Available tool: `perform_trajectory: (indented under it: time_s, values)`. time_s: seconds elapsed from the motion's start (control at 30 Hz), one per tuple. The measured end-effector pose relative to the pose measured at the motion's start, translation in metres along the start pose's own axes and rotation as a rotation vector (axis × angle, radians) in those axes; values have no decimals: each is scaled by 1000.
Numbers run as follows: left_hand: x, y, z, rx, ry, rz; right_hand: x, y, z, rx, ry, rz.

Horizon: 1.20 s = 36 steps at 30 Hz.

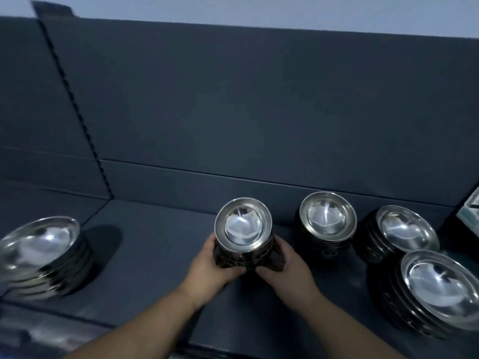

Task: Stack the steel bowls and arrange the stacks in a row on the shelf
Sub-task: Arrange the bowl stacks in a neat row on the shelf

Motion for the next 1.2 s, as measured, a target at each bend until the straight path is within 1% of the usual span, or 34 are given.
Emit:
perform_trajectory:
  time_s: [0.17, 0.3, 0.5, 0.6, 0.7, 0.83, 0.93, 1.1, 1.2]
  values:
    - [36, 41, -1, 10, 36, 77, -36, 22, -14, 33, -60, -81]
    - [69, 61, 1, -1, -2, 97, -63, 34, -27, 43, -56, -108]
    - [126, 69, -11, 12, -44, 64, -116, 48, -48, -6, -46, -94]
    - [152, 68, -21, 20, -81, 28, -143, 51, -55, -13, -11, -54]
    - [169, 69, -25, -1, -175, 21, -161, 56, -64, -24, 24, -12]
    - [177, 69, -28, -33, -246, -24, -173, 66, -67, -46, 44, 78]
    - [178, 65, -33, -12, -253, -61, -173, 70, -71, -60, 100, 126]
    - [179, 58, -35, 6, -251, -66, -163, 68, -83, -63, 218, 83]
    - [179, 58, -35, 11, -248, -59, -160, 62, -88, -33, 220, 41]
Point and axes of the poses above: each hand's wrist, its own y-axis away from the middle knuckle, its own x-axis out of the back of the hand, z = x × y, the point moved 3 cm from there along -y, towards the middle knuckle, and after that the axes turned 4 degrees about x, right-handed, at the moved point
